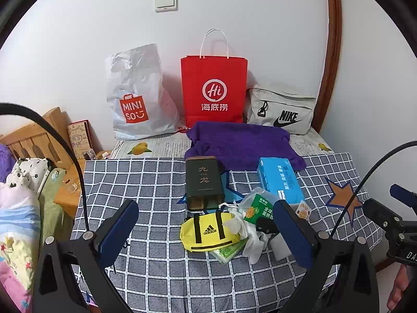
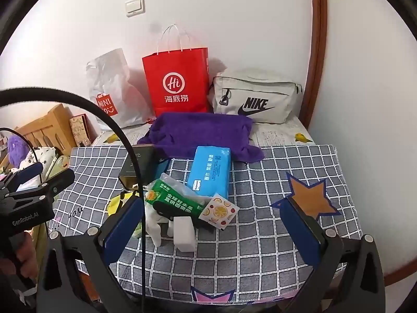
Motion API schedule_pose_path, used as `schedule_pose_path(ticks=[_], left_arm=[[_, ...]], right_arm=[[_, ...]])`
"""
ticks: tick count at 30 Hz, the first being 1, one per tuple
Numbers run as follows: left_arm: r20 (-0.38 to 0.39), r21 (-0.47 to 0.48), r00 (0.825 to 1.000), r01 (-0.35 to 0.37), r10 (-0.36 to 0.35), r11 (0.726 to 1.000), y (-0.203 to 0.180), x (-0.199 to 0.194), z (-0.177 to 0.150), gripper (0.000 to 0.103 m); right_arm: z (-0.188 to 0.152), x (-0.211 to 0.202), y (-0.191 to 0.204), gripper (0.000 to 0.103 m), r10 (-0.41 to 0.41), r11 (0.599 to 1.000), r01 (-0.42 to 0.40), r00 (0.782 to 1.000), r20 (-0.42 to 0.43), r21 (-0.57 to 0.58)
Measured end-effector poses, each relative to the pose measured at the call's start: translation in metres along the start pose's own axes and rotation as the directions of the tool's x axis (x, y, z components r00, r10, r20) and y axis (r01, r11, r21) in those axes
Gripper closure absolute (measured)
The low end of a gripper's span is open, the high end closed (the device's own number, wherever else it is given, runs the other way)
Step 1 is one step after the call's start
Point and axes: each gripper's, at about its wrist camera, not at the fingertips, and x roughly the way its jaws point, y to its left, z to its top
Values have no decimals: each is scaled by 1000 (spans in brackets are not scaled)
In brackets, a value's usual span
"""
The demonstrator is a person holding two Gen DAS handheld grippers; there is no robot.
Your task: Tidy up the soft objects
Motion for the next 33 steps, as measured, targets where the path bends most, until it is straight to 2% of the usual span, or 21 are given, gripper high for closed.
schedule_pose_path(ticks=[33], left_arm=[[11, -3, 1000, -6, 6, 1000, 8, -6, -4, 0]], right_arm=[[2, -5, 8, 0, 26, 1000, -26, 1000, 5, -9]])
